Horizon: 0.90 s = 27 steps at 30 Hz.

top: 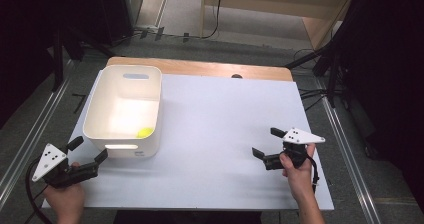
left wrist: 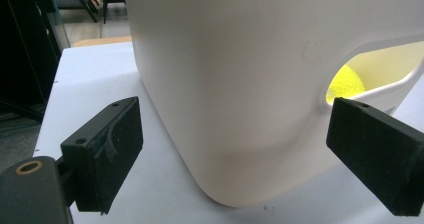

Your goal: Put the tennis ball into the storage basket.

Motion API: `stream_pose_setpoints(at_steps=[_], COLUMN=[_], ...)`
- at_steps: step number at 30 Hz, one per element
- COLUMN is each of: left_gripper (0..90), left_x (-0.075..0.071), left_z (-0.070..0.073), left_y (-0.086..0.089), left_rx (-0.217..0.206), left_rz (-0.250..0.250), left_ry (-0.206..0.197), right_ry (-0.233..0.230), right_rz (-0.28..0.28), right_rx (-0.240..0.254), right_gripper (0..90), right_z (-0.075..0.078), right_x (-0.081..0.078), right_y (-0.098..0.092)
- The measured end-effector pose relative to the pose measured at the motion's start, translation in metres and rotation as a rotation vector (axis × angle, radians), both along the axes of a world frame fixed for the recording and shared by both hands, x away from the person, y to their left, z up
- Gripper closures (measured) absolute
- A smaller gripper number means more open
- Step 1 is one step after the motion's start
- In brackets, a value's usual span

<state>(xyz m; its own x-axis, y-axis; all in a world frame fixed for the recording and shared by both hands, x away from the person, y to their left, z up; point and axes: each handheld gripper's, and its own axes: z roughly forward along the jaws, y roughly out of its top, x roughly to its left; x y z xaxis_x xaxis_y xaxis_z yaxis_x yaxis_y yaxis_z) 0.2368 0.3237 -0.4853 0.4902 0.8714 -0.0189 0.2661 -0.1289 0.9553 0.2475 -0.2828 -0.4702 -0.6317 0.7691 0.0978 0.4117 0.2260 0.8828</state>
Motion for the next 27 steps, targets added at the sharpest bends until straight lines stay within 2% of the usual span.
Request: stream_pose_setpoints(at_steps=[9,15,18,27], left_gripper=[7.9,7.9,7.9,7.9], left_x=[-0.001,-0.001,-0.001,-0.002], left_z=[0.000,0.000,0.000,0.000], left_y=[0.001,0.001,0.001,0.003], left_rx=[-0.001,-0.007,-0.009,-0.027], left_rz=[-0.003,-0.003,-0.003,-0.001], left_ry=[-0.011,-0.014,-0.016,-0.018], right_ry=[-0.006,-0.016,-0.018,-0.008], right_rz=[-0.056,-0.090,-0.120,-0.172], right_rx=[0.026,0.064,0.041,0.042], right_gripper=[0.0,0.0,0.0,0.0], right_z=[-0.014,-0.023,-0.026,-0.038], right_x=[-0.011,-0.020,-0.024,-0.031], right_y=[-0.023,-0.038,-0.042,-0.053])
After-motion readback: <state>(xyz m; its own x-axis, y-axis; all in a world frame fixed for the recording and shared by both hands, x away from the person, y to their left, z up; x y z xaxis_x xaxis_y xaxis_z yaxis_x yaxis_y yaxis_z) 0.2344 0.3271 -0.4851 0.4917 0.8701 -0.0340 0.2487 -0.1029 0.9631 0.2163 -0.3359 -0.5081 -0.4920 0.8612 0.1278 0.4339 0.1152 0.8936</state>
